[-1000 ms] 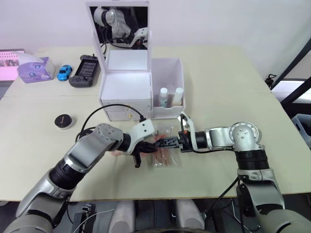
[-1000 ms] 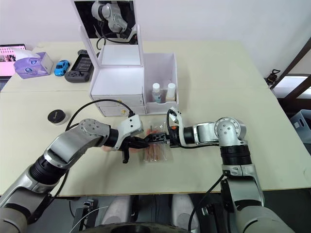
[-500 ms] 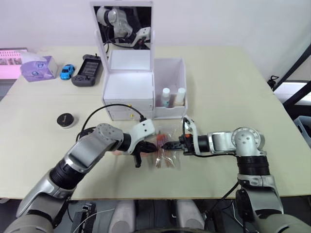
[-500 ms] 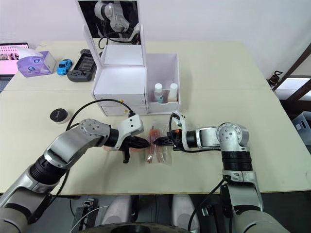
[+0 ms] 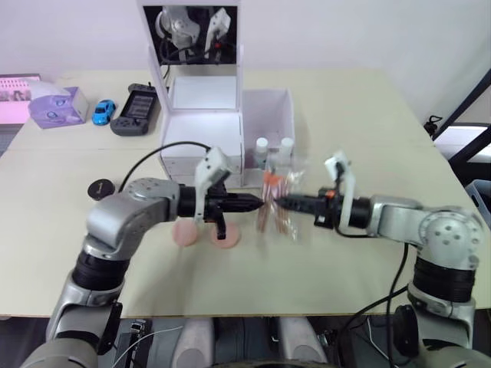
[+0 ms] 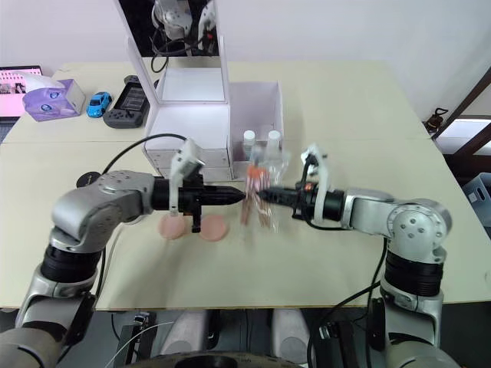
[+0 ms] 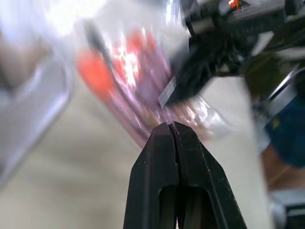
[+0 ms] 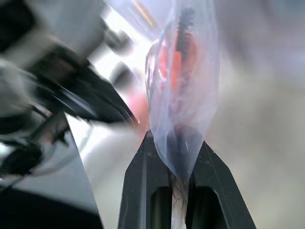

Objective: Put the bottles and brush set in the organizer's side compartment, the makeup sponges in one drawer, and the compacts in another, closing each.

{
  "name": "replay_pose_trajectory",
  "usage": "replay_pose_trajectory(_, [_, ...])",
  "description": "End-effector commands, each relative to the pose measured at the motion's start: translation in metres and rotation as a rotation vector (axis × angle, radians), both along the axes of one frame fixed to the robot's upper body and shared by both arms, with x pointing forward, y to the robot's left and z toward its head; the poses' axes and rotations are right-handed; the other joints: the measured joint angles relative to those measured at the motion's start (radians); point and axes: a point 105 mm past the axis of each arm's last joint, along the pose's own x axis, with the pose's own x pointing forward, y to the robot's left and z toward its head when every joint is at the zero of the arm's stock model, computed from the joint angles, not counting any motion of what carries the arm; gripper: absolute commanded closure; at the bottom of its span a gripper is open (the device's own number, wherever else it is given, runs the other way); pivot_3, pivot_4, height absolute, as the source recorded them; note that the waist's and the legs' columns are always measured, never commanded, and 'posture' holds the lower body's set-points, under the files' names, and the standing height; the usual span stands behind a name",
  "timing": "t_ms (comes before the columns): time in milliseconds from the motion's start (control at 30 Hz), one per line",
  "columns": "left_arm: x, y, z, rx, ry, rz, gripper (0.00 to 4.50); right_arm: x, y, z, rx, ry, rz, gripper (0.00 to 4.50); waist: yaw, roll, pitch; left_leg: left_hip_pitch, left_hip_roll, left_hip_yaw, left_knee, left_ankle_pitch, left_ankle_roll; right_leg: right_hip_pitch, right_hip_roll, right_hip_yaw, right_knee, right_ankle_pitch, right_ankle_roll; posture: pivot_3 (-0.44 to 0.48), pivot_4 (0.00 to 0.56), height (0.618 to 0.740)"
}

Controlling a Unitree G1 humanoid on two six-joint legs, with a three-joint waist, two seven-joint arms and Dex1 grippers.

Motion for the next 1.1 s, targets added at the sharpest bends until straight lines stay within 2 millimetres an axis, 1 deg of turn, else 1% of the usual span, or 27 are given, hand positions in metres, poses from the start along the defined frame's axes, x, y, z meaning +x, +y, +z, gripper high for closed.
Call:
replay_pose_trajectory(33, [-0.009, 0.014, 0.031, -0.108, -0.084, -0.027, 4.5, -0.002, 0.003, 0.062, 0.055, -0.329, 0.037, 4.45, -0.001, 0.0, 0.0, 0.0, 0.0, 0.0, 0.0, 0.0, 0.0, 0.0, 0.0, 0.0, 0.0, 0.0, 0.0, 0.0, 0.15, 0.74])
replay_pose_trajectory(133, [-0.01, 0.024, 0.04, -0.137, -0.111, -0.01, 4.5, 0.009, 0.0, 0.107, 0.152, -0.449, 0.05, 4.45, -0.005, 0.001, 0.002, 0.0, 0.0, 0.002, 0.003, 0.0, 0.0, 0.0, -0.001, 0.001, 0.0, 0.001, -0.001, 0.0, 0.15, 0.74])
replay_pose_trajectory(167, [-0.011, 0.027, 0.041, -0.139, -0.12, -0.006, 4.5, 0.012, -0.001, 0.118, 0.152, -0.503, 0.053, 4.45, -0.003, 0.0, 0.002, 0.001, 0.0, 0.002, 0.003, 0.0, 0.0, 0.001, -0.001, 0.001, 0.0, 0.001, -0.002, 0.0, 0.15, 0.74])
replay_pose_trajectory(200, [-0.01, 0.031, 0.043, -0.144, -0.128, 0.01, 4.5, 0.02, -0.001, 0.125, 0.09, -0.594, 0.039, 4.45, 0.0, 0.001, 0.002, 0.002, 0.0, 0.002, 0.003, 0.0, 0.0, 0.001, -0.001, 0.001, 0.0, 0.001, -0.002, 0.0, 0.15, 0.74])
replay_pose_trajectory(233, [-0.009, 0.033, 0.044, -0.147, -0.133, 0.02, 4.5, 0.026, 0.0, 0.127, 0.028, -0.663, 0.034, 4.45, 0.003, 0.0, 0.002, 0.002, 0.0, 0.001, 0.002, 0.0, 0.0, 0.002, -0.001, 0.0, 0.0, 0.001, -0.002, 0.0, 0.15, 0.74])
replay_pose_trajectory(267, [-0.008, 0.035, 0.044, -0.147, -0.139, 0.035, 4.5, 0.04, 0.0, 0.128, -0.055, -0.743, 0.005, 4.45, 0.004, 0.0, 0.002, 0.003, 0.0, 0.001, 0.002, 0.0, 0.0, 0.003, -0.001, 0.0, 0.0, 0.001, -0.002, 0.0, 0.15, 0.74])
replay_pose_trajectory(300, [-0.008, 0.036, 0.044, -0.15, -0.141, 0.049, 4.5, 0.055, 0.0, 0.13, -0.097, -0.803, -0.011, 4.45, 0.002, 0.0, 0.002, 0.003, 0.0, 0.001, 0.002, 0.0, 0.0, 0.003, -0.001, 0.0, -0.001, 0.001, -0.002, 0.0, 0.15, 0.74])
replay_pose_trajectory(367, [-0.008, 0.035, 0.042, -0.15, -0.142, 0.063, 4.5, 0.074, 0.002, 0.132, -0.132, -0.873, -0.003, 4.45, -0.003, 0.0, 0.002, 0.002, 0.0, 0.003, 0.001, 0.0, 0.0, 0.004, -0.001, 0.0, -0.003, 0.001, -0.001, 0.0, 0.15, 0.74])
replay_pose_trajectory(400, [-0.009, 0.034, 0.04, -0.149, -0.139, 0.062, 4.5, 0.083, 0.004, 0.134, -0.121, -0.884, 0.004, 4.45, -0.004, 0.0, 0.002, 0.002, -0.001, 0.003, 0.001, 0.0, 0.0, 0.004, -0.001, 0.001, -0.005, 0.001, -0.002, 0.0, 0.15, 0.74])
replay_pose_trajectory(500, [-0.011, 0.03, 0.034, -0.138, -0.133, 0.073, 4.5, 0.111, 0.007, 0.126, -0.202, -0.942, 0.035, 4.45, -0.011, 0.001, 0.004, 0.003, -0.001, 0.004, 0.0, 0.0, 0.0, 0.004, -0.001, 0.001, -0.005, 0.004, -0.005, 0.0, 0.15, 0.74])
replay_pose_trajectory(567, [-0.009, 0.031, 0.034, -0.144, -0.127, 0.092, 4.5, 0.122, 0.008, 0.124, -0.204, -0.94, 0.039, 4.45, -0.007, 0.001, 0.004, 0.003, 0.0, 0.003, -0.002, 0.0, 0.0, 0.004, -0.001, 0.001, -0.005, 0.004, -0.004, 0.0, 0.15, 0.74])
replay_pose_trajectory(633, [-0.01, 0.032, 0.031, -0.136, -0.118, 0.109, 4.5, 0.134, 0.01, 0.115, -0.235, -0.935, 0.042, 4.45, -0.004, 0.002, 0.004, 0.003, 0.0, 0.002, -0.004, 0.0, -0.001, 0.003, -0.001, 0.001, -0.005, 0.005, -0.001, 0.0, 0.15, 0.74])
replay_pose_trajectory(867, [-0.007, 0.035, 0.029, -0.122, -0.129, 0.167, 4.5, 0.153, 0.009, 0.087, -0.281, -0.876, -0.002, 4.45, -0.004, 0.002, 0.005, 0.003, -0.001, 0.003, -0.007, 0.001, -0.002, 0.004, -0.001, 0.001, -0.008, 0.005, -0.001, 0.0, 0.15, 0.74])
replay_pose_trajectory(933, [-0.007, 0.035, 0.03, -0.123, -0.133, 0.174, 4.5, 0.156, 0.008, 0.076, -0.313, -0.861, -0.01, 4.45, -0.004, 0.002, 0.005, 0.003, -0.001, 0.003, -0.007, 0.002, -0.003, 0.004, -0.001, 0.001, -0.008, 0.005, -0.002, 0.0, 0.15, 0.74])
replay_pose_trajectory(1100, [-0.007, 0.034, 0.03, -0.119, -0.133, 0.18, 4.5, 0.159, 0.011, 0.065, -0.294, -0.822, -0.017, 4.45, -0.005, 0.003, 0.005, 0.005, -0.001, 0.002, -0.007, 0.004, -0.007, 0.004, -0.001, 0.001, -0.006, 0.005, -0.002, 0.0, 0.15, 0.74])
